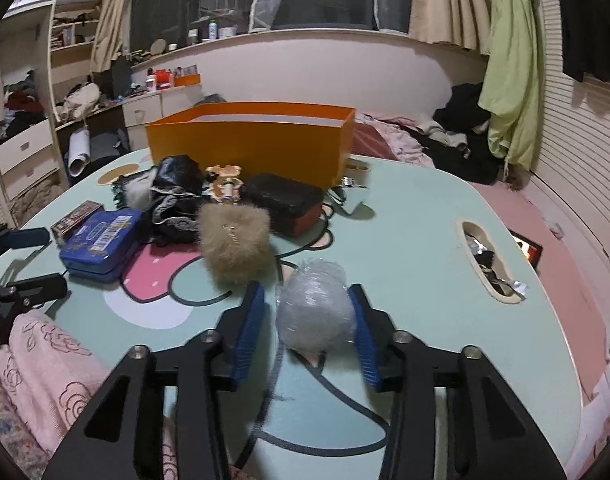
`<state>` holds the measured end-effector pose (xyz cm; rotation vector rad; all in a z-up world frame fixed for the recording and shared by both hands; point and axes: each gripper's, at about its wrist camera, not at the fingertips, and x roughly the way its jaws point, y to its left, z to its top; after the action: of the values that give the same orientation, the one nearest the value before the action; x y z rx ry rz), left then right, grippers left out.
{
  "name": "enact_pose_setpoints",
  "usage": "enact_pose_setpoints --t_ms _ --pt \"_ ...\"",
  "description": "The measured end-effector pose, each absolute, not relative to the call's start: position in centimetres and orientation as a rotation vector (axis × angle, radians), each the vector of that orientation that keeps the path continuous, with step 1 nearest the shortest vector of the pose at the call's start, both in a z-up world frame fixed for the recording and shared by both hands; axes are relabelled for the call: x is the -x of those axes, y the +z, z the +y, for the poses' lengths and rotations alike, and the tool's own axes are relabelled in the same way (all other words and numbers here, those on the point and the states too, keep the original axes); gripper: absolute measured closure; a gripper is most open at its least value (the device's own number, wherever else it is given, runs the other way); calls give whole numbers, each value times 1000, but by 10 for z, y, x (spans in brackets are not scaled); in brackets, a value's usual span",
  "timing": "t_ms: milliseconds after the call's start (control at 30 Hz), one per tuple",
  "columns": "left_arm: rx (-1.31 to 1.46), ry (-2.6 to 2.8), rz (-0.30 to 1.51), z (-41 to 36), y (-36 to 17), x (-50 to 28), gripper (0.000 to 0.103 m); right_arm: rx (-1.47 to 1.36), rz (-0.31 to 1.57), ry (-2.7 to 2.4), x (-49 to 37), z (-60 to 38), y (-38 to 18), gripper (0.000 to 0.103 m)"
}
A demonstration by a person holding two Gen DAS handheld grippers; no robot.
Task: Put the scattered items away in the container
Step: 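Grasp the clear plastic bag with the right tool and lift it, then grasp the brown card box with the left tool while the right tool carries the bag to the orange box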
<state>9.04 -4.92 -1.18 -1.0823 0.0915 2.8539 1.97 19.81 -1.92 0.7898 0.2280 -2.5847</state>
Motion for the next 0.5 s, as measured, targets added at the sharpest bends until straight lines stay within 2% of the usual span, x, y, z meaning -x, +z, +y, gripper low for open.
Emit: enact_pose_setpoints --t_ms 233,300,367,500 --pt "1001 2830 -8 -60 5 -96 6 -763 252 -2586 -23 196 -20 71" --pt "988 2829 -79 -68 11 -94 10 -763 251 -2586 -24 196 -20 71" --pt "1006 2839 -109 -75 15 -87 24 -764 249 -2585 -23 196 -20 71" --pt "1047 2885 -72 -84 20 -67 27 -765 248 -2585 -23 197 -20 71"
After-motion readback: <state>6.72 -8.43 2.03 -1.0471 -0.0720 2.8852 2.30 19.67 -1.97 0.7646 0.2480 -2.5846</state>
